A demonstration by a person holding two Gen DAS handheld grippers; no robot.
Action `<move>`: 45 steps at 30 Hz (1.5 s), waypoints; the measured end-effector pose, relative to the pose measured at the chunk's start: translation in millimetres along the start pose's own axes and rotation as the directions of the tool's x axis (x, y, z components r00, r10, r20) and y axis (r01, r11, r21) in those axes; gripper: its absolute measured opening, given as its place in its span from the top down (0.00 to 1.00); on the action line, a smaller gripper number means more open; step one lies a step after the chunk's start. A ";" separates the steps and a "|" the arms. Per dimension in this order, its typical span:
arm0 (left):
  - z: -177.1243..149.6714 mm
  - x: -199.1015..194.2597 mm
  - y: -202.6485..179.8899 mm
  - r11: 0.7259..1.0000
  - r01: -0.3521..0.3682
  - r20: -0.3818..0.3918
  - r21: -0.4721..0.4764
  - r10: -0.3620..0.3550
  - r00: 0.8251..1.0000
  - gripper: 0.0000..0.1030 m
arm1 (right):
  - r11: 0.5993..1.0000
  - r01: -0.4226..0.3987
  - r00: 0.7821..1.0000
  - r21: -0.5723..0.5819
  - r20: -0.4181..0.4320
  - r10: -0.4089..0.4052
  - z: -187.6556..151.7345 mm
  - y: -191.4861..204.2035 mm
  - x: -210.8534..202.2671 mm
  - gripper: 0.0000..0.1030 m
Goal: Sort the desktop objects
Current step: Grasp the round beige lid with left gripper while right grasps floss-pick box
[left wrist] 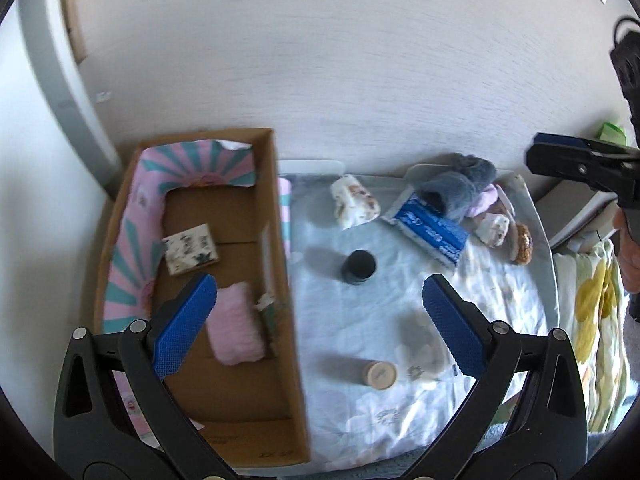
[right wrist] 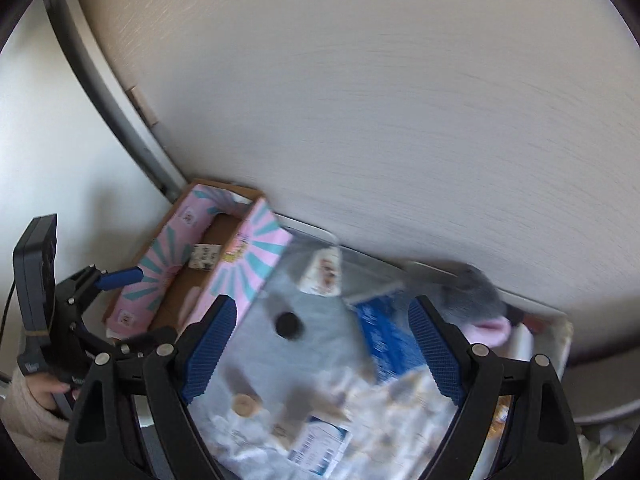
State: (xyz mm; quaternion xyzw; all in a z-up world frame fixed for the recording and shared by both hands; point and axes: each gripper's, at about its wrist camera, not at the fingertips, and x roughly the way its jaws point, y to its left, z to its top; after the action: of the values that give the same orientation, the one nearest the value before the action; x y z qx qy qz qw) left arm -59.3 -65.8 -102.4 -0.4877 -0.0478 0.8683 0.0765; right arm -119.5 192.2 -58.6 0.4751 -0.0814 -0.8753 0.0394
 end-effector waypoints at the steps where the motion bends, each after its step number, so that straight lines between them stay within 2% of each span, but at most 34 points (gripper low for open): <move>1: 0.7 1.5 -3.6 1.000 0.006 -0.003 0.004 -0.006 1.000 0.00 | 1.000 0.009 1.000 0.007 0.002 -0.009 -3.6 -5.6 -2.9 0.17; 10: 1.1 14.6 -38.9 0.998 0.051 -0.039 0.036 -0.050 0.998 0.00 | 0.992 0.080 0.996 0.094 0.029 -0.083 -45.0 -57.7 -34.8 0.17; 14: -8.8 17.7 -52.6 0.997 0.053 -0.046 0.064 -0.050 0.998 0.00 | 0.983 0.120 0.991 0.137 0.050 -0.128 -64.8 -78.5 -47.2 0.17; 17: -20.8 25.6 -63.0 0.995 0.061 -0.071 0.083 -0.055 0.996 0.00 | 0.979 0.165 0.985 0.121 0.028 -0.170 -83.5 -82.9 -43.8 0.17; 19: -30.8 30.3 -69.6 0.993 0.069 -0.085 0.092 -0.061 0.994 0.00 | 0.979 0.174 0.985 0.103 0.003 -0.175 -97.5 -80.8 -36.6 0.17; 25: -70.7 34.7 -81.4 0.990 0.052 -0.102 0.130 -0.039 0.994 0.00 | 0.986 0.136 0.987 0.097 -0.094 -0.127 -133.4 -64.2 0.6 0.17; 28: -91.0 33.2 -86.0 0.989 0.027 -0.075 0.147 -0.016 0.997 0.02 | 0.988 0.116 0.988 0.104 -0.109 -0.105 -146.4 -46.1 17.3 0.17; 31: -111.8 35.4 -88.1 0.989 -0.030 -0.018 0.142 0.033 0.999 0.03 | 0.985 0.108 0.988 0.134 -0.123 -0.091 -156.2 -34.3 30.4 0.17; 33: -126.1 43.7 -88.7 0.987 -0.068 0.012 0.147 0.067 0.998 0.07 | 0.981 0.100 0.985 0.164 -0.156 -0.074 -160.9 -29.8 41.2 0.17; 37: -146.3 68.8 -92.5 0.974 -0.112 0.014 0.195 0.111 0.994 0.17 | 0.975 0.078 0.980 0.208 -0.197 -0.036 -159.8 -19.7 63.5 0.17; 41: -155.2 83.0 -88.1 0.971 -0.163 0.061 0.175 0.154 0.986 0.20 | 0.976 0.132 0.964 0.171 -0.250 -0.086 -159.5 -1.0 83.6 0.17; 45: -153.5 96.6 -77.0 0.985 -0.122 0.028 0.122 0.120 0.992 0.29 | 0.975 0.157 0.954 0.159 -0.281 -0.108 -159.8 12.7 97.6 0.17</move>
State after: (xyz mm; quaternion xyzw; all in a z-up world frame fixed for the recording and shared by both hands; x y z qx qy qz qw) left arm 29.0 28.6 -251.2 -0.4752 0.0349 0.8776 0.0532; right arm -38.9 148.7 -222.4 0.5963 -0.1216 -0.7918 -0.0519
